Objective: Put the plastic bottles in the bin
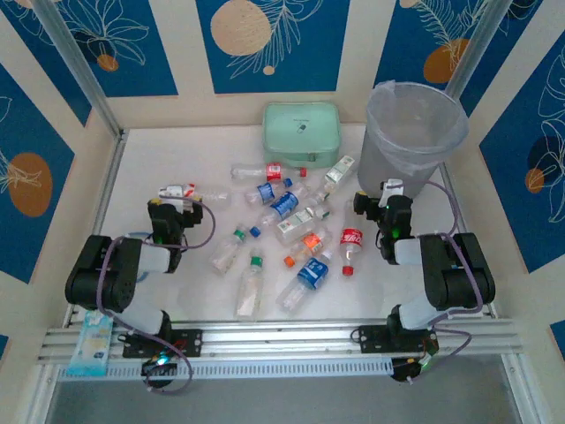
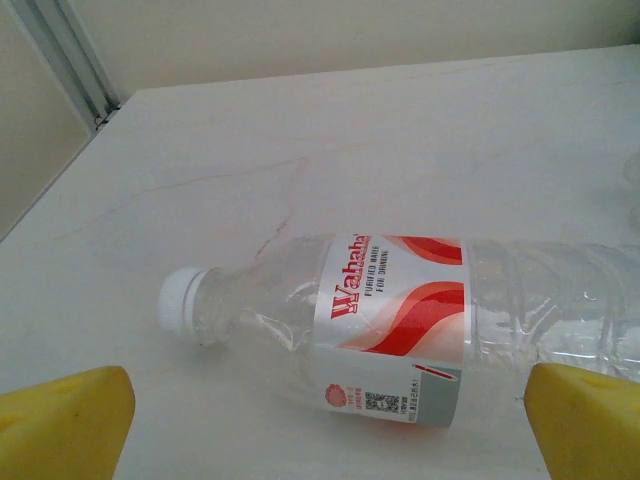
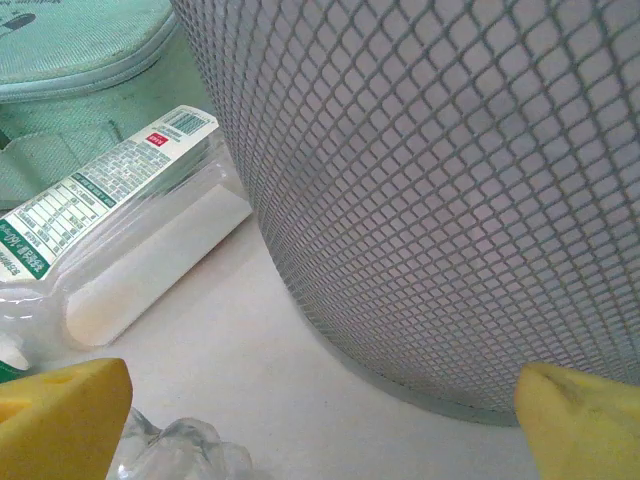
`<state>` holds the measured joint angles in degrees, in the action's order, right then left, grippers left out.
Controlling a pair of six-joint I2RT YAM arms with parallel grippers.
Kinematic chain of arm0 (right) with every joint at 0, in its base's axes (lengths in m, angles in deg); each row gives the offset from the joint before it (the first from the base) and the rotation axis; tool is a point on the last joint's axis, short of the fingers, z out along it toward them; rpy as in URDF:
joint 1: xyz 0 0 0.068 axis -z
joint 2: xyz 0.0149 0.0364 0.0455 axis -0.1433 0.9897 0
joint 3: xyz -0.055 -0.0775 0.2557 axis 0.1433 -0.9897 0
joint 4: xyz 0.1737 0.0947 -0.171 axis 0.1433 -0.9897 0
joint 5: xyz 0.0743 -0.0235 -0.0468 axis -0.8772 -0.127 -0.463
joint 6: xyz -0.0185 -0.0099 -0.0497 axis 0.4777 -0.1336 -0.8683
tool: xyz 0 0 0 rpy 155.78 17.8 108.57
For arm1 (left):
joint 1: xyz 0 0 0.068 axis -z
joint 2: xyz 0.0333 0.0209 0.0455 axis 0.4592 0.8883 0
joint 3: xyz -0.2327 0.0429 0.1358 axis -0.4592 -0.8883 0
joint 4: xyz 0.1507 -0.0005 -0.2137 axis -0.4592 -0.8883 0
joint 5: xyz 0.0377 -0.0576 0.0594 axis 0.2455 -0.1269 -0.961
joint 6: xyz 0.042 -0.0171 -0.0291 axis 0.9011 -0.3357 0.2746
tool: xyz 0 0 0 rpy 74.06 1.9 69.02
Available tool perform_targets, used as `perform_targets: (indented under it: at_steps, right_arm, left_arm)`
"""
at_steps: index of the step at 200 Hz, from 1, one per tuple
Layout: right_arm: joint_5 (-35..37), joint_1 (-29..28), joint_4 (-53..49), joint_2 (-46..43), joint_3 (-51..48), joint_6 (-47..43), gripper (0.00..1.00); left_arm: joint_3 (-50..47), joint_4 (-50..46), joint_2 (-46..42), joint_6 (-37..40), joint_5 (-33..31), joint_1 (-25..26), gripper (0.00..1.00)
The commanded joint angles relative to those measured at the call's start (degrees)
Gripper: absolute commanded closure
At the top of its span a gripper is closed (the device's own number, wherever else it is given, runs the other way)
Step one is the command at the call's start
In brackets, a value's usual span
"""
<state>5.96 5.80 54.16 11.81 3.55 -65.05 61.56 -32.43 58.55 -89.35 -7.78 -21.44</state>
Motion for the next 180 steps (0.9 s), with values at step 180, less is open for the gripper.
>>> perform_targets:
  at_steps: [180]
  right_arm:
    - [0.16,0.55,0.53,-0.82,-0.13,0.78,0.01]
  left_arm:
    - [0.16,-0.67,-0.82,1.27,2.56,-0.36,0.0]
